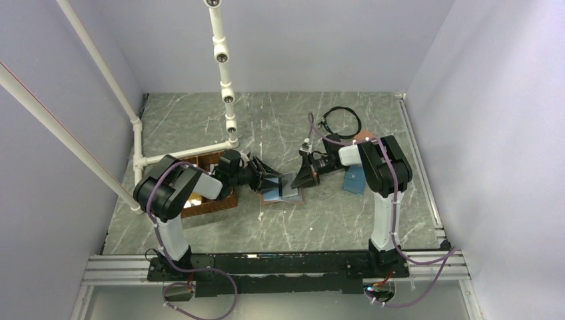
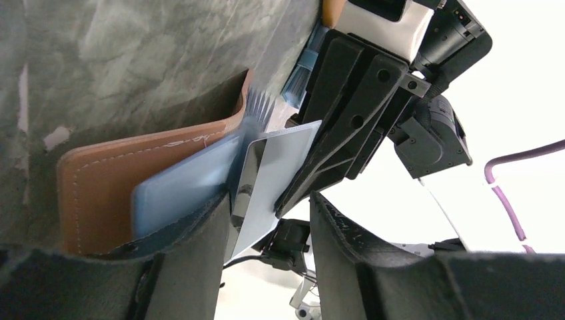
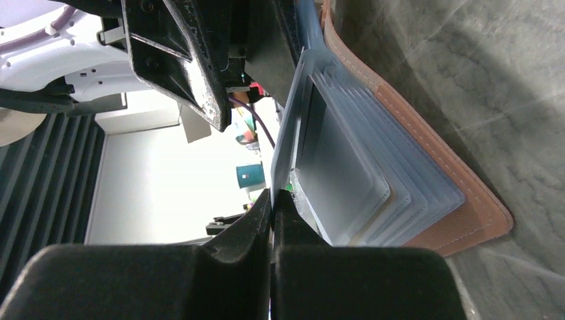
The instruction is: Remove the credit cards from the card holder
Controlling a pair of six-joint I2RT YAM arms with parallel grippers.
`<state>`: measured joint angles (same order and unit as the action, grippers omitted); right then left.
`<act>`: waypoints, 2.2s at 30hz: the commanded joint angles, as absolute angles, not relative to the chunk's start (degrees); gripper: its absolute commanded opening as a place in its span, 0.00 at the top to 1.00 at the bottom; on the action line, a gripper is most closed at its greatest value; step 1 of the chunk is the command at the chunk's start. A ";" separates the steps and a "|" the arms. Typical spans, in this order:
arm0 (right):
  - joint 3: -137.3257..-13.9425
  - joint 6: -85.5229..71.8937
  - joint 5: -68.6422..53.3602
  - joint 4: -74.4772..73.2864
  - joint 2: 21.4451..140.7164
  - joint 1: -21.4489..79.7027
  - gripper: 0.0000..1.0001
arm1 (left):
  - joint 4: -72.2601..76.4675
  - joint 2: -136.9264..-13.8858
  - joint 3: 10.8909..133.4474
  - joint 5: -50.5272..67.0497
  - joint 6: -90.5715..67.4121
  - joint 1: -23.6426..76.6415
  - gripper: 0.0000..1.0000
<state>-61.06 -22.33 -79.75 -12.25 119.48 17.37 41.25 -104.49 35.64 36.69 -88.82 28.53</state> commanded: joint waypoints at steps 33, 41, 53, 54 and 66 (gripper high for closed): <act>-67.60 3.04 -79.94 -34.14 121.70 16.53 0.96 | 38.20 -98.63 38.61 44.40 -76.68 28.18 1.00; -68.79 7.78 -79.73 -38.05 123.61 16.51 0.96 | 36.99 -97.12 35.90 43.42 -75.21 26.95 1.00; -70.48 13.80 -78.87 -43.46 125.48 16.39 0.96 | 32.52 -93.87 33.49 43.44 -72.47 25.01 1.00; -70.55 14.05 -78.58 -43.69 125.50 16.43 0.97 | 31.73 -93.45 33.55 43.38 -72.15 24.92 1.00; -71.72 19.23 -71.21 -47.56 123.99 16.40 0.97 | 9.88 -88.18 39.56 39.62 -62.39 24.71 1.00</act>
